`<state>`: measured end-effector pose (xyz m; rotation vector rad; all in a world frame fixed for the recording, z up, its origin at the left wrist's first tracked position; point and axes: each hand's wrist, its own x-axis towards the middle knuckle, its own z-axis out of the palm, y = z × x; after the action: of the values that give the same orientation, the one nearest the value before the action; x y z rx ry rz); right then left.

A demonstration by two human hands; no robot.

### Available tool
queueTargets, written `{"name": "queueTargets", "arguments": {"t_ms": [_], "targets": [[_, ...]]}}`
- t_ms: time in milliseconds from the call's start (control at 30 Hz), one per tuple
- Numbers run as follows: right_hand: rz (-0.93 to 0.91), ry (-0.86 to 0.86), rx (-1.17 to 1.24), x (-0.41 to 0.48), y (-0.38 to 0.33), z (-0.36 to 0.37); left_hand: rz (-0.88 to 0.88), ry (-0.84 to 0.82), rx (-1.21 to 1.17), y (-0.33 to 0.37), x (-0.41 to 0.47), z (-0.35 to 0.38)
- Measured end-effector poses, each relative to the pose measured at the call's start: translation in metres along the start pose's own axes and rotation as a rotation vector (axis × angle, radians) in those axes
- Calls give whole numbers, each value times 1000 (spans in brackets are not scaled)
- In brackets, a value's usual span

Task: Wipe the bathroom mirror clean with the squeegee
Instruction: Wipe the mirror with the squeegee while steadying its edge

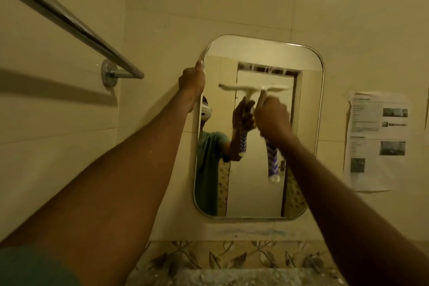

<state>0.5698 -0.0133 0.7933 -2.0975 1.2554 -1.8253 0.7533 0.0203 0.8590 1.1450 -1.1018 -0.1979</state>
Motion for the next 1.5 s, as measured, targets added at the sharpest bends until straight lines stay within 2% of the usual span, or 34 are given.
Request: {"name": "queueTargets", "arguments": {"t_ms": [167, 233, 367, 500, 600, 733, 800, 1100, 1367, 1433, 1500], "targets": [[-24, -58, -126, -63, 34, 13, 41, 45, 88, -3, 1, 4], [-20, -56, -79, -46, 25, 3, 50, 63, 119, -4, 1, 4], [-107, 85, -22, 34, -17, -29, 90, 85, 151, -9, 4, 6], [-86, 133, -45, 74, -29, -43, 138, 106, 159, -17, 11, 8], [-38, 98, -30, 39, -1, -28, 169, 108, 163, -22, 13, 10], [-8, -24, -81, -50, 49, 0, 206, 129, 226, -22, 12, 9], [0, -80, -75, -68, 56, 3, 208, 132, 228, -21, 11, 10], [-74, 128, -84, 79, -14, -56, 219, 134, 181, -29, 16, 11], [-26, -18, -177, -26, 47, -18, 233, 142, 197, -28, 15, 10], [-49, -38, -172, -18, 42, -26, 237, 147, 193, -27, 13, 10], [-95, 12, -136, 14, 26, -41, 228, 143, 173, -27, 13, 10]]}}
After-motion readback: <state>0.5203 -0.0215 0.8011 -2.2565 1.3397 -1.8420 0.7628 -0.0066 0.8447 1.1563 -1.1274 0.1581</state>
